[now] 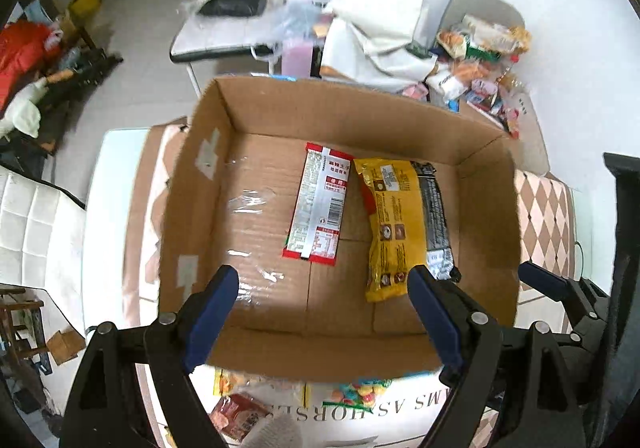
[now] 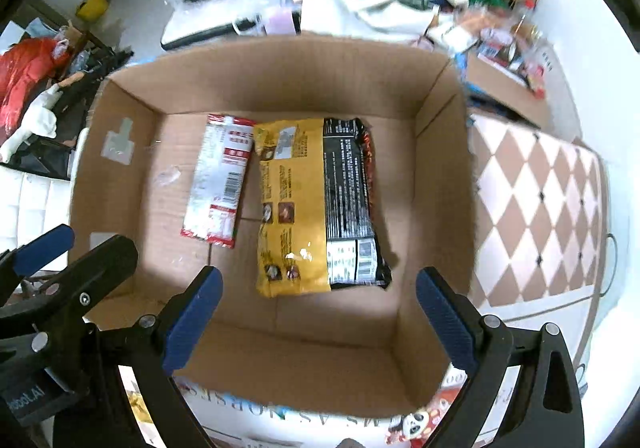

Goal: Organize snacks
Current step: 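Grasp the Franzzi cookie pack with the left tool while the right tool grasps the nitz cookie pack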

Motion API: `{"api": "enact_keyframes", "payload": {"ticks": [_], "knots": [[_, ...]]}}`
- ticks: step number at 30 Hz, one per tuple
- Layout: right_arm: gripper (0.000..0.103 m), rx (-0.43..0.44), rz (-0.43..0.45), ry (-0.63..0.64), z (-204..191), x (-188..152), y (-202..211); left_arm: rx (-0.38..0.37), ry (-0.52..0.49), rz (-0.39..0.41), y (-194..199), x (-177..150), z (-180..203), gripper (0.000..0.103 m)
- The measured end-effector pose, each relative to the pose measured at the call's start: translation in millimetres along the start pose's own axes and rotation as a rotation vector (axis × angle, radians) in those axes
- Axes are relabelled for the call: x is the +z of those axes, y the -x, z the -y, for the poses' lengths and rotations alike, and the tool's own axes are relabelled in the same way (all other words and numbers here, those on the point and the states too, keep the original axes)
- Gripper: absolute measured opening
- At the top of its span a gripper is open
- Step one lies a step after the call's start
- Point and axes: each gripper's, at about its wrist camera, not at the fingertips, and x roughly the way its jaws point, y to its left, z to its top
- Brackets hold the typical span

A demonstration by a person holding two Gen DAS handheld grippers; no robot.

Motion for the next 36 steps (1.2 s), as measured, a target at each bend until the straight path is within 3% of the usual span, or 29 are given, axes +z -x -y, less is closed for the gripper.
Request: {"api": "enact_keyframes", "payload": {"ticks": [6, 14, 19, 23, 26, 31, 36], "knots": [[0.099, -0.009, 0.087, 0.001, -2.8, -27.8, 29.0, -0.003, -0.031, 0.069, 37.0, -30.8, 0.2, 0.086], [0.099, 0.011, 0.126, -0.018, -8.0, -77.9, 65.6, -0.02, -0.05, 0.117, 81.2, -72.4, 0.3, 0.086], [0.099, 0.046, 0.127, -0.06, -0.9, -114.2, 85.6, -0.025, -0.036, 0.137, 107.6, -108.3, -1.9, 0.086], [0.099, 0.081, 0.076, -0.094, 14.4, -159.9, 85.6, -0.02, 0.002, 0.122, 111.6, -148.9, -18.5, 0.086], [0.099, 0.11, 0.012, -0.121, 26.1, -197.4, 68.4, 0.004, 0.049, 0.061, 97.6, -180.5, -37.8, 0.086], [0.099, 0.145, -0.144, -0.179, 36.5, -253.5, 11.1, 0.056, 0.083, -0.154, 31.9, -241.0, -70.0, 0.086], [0.099, 0.181, -0.282, -0.221, 29.4, -287.1, -49.5, -0.047, 0.288, -0.422, -39.1, -297.2, -103.1, 0.086]]}}
